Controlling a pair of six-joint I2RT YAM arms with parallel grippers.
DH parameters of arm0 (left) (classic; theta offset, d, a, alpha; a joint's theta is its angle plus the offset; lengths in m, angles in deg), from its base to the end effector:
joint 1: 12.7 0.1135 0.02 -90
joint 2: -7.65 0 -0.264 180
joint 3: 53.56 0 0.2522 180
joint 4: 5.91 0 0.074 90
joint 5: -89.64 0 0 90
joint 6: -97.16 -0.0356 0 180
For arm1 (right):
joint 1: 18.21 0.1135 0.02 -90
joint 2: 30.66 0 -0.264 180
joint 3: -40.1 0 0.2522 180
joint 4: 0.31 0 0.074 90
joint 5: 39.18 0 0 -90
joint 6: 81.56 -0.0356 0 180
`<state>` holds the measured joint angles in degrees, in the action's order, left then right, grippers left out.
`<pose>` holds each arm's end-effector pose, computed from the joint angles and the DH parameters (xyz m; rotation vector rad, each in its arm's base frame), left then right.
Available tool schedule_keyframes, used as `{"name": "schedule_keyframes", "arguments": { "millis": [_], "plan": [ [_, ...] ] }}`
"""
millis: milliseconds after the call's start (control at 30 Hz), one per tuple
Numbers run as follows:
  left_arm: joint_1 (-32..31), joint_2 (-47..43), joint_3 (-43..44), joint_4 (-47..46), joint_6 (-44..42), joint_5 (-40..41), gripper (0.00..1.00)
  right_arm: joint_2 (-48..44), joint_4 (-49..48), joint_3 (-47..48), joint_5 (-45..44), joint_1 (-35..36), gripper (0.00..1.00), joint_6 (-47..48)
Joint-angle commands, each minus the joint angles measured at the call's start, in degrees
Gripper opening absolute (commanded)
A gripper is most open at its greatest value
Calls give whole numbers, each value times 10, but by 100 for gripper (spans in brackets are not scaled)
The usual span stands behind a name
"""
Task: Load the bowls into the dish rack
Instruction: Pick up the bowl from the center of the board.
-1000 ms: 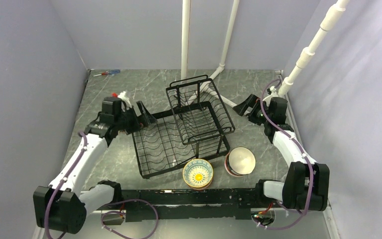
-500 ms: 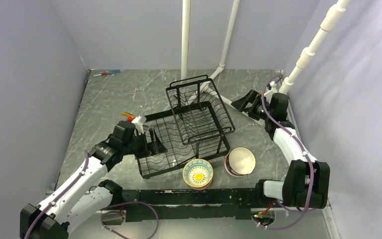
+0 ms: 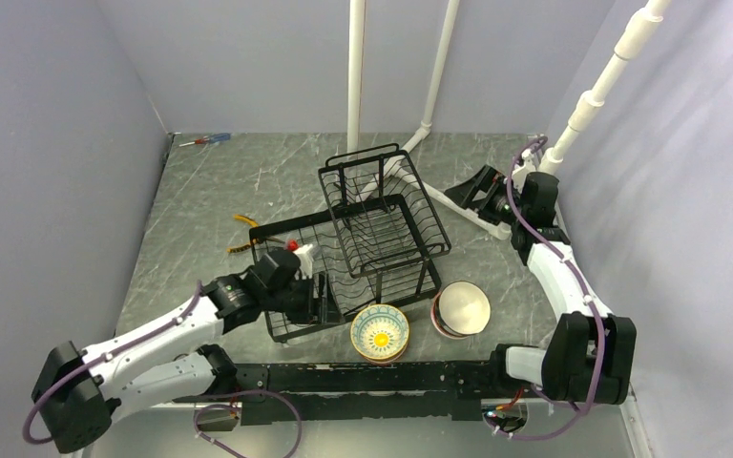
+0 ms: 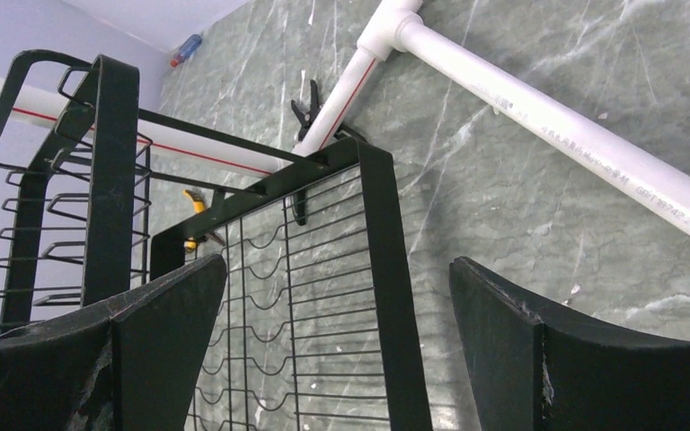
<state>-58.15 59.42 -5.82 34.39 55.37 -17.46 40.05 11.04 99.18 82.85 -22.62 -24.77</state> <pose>0.1227 -0.1395 0.2277 0.1019 2.6033 -1.0659 0.2764 -0.0024 0.2712 0.2816 1.9911 0.8745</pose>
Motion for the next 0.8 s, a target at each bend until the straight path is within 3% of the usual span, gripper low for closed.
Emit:
{"name": "schedule_keyframes", "arguments": {
  "millis": [0, 367, 767],
  "plan": [
    [-51, 36, 24, -56, 24, 28, 67, -27, 21, 22, 0, -1, 100, 7],
    [-109, 79, 6, -131, 63, 46, 62, -24, 19, 30, 11, 0, 100, 2],
    [-117, 116, 16, -146, 59, 43, 40, -25, 22, 43, 17, -1, 100, 4]
  ]
}}
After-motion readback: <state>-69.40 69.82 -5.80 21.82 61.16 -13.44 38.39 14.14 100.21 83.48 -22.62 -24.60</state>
